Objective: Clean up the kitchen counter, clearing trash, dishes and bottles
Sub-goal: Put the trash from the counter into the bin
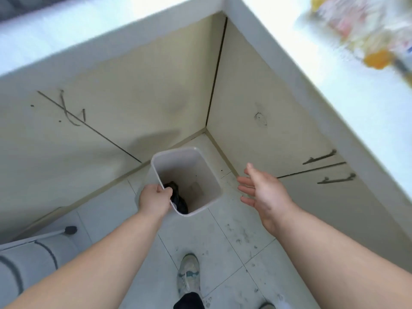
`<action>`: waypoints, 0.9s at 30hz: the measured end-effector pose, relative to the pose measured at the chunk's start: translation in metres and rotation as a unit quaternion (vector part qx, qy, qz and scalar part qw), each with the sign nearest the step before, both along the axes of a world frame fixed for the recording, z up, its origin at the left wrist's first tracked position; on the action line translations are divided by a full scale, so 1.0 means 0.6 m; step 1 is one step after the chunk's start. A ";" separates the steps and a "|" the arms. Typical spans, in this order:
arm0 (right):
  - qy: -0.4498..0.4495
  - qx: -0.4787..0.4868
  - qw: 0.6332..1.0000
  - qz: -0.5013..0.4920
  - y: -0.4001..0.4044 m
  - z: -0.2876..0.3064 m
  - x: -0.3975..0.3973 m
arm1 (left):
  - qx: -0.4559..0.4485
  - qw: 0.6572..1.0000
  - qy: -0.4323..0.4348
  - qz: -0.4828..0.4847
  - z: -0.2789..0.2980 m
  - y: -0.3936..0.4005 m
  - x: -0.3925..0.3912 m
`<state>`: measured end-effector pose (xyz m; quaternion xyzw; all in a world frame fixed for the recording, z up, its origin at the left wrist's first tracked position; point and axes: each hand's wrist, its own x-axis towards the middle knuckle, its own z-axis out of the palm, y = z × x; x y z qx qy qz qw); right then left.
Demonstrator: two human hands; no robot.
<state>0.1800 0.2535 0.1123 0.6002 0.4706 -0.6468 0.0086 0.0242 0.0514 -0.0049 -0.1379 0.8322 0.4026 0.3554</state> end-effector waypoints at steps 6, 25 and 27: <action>0.040 0.018 0.999 -0.024 -0.023 0.216 0.060 | 0.006 1.000 0.024 0.000 0.240 -0.063 0.024; 0.102 0.177 0.978 -0.032 0.089 0.549 0.145 | 0.155 0.982 0.096 0.043 0.672 -0.002 0.091; 0.079 0.237 0.968 0.033 0.129 0.548 0.122 | 0.155 0.981 0.101 0.057 0.682 0.018 0.097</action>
